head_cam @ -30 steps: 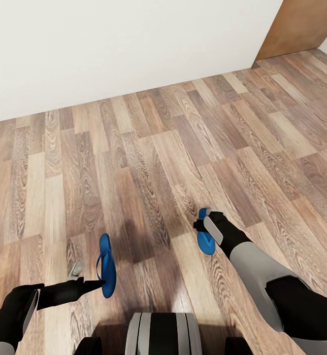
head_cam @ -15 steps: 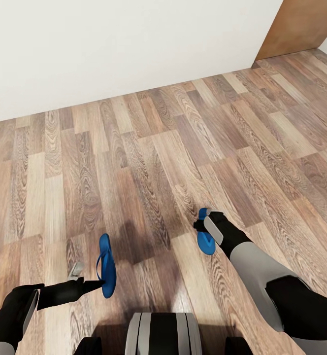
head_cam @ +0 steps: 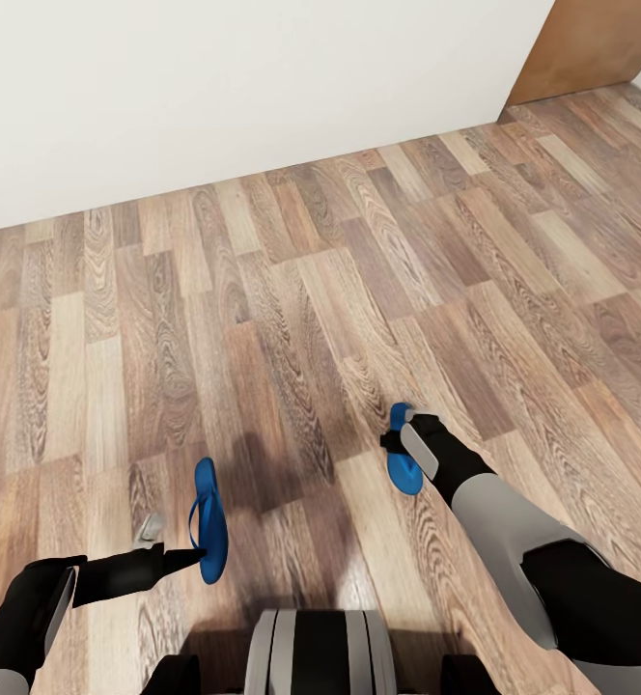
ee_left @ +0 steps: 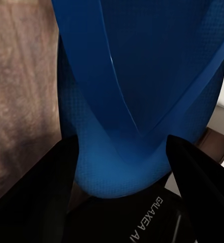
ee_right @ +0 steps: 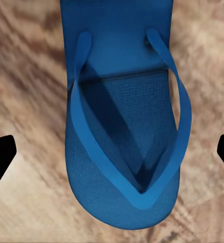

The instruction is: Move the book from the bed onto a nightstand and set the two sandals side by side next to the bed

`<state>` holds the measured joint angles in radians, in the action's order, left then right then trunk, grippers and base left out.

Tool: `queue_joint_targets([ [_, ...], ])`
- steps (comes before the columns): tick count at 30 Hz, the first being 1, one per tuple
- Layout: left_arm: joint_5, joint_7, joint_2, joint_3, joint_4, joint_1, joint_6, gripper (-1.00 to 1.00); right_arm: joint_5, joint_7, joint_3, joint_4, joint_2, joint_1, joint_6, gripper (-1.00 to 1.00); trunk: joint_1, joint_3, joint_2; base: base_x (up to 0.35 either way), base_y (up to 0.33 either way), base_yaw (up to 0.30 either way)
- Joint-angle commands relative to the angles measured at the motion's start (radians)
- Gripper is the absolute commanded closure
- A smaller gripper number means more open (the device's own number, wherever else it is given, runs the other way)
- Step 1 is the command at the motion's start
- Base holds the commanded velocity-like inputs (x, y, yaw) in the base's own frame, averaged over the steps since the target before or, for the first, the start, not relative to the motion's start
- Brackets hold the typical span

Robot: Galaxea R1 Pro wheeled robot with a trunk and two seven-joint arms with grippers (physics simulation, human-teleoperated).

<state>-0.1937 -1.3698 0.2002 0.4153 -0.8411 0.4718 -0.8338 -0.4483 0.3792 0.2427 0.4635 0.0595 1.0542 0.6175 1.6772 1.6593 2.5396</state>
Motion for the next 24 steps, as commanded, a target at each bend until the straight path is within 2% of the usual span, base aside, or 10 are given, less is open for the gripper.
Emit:
queue_joint_targets([
  [1, -0.01, -0.008, -0.001, 0.003, -0.001, 0.001, -0.01, 1.0, -0.01, 0.009, 0.007, 0.001, -0.001, 0.0, 0.003, -1.0, 0.0, 0.005, 0.001, 0.0, 0.0, 0.0],
  [5, -0.009, -0.008, -0.001, 0.003, 0.0, 0.001, -0.01, 1.0, -0.01, 0.009, 0.007, 0.001, -0.001, 0.001, 0.003, -1.0, 0.002, 0.02, 0.001, 0.0, 0.0, 0.0],
  [21, -0.009, -0.008, -0.001, 0.003, 0.0, 0.001, -0.01, 1.0, -0.01, 0.009, 0.007, 0.001, -0.002, 0.001, 0.002, -1.0, 0.002, 0.02, 0.001, 0.0, 0.0, 0.0],
  [24, -0.009, -0.008, -0.001, 0.003, 0.0, 0.001, -0.01, 1.0, -0.01, 0.009, 0.007, 0.001, -0.002, 0.001, 0.002, -1.0, 0.003, 0.032, 0.002, 0.0, 0.0, 0.0],
])
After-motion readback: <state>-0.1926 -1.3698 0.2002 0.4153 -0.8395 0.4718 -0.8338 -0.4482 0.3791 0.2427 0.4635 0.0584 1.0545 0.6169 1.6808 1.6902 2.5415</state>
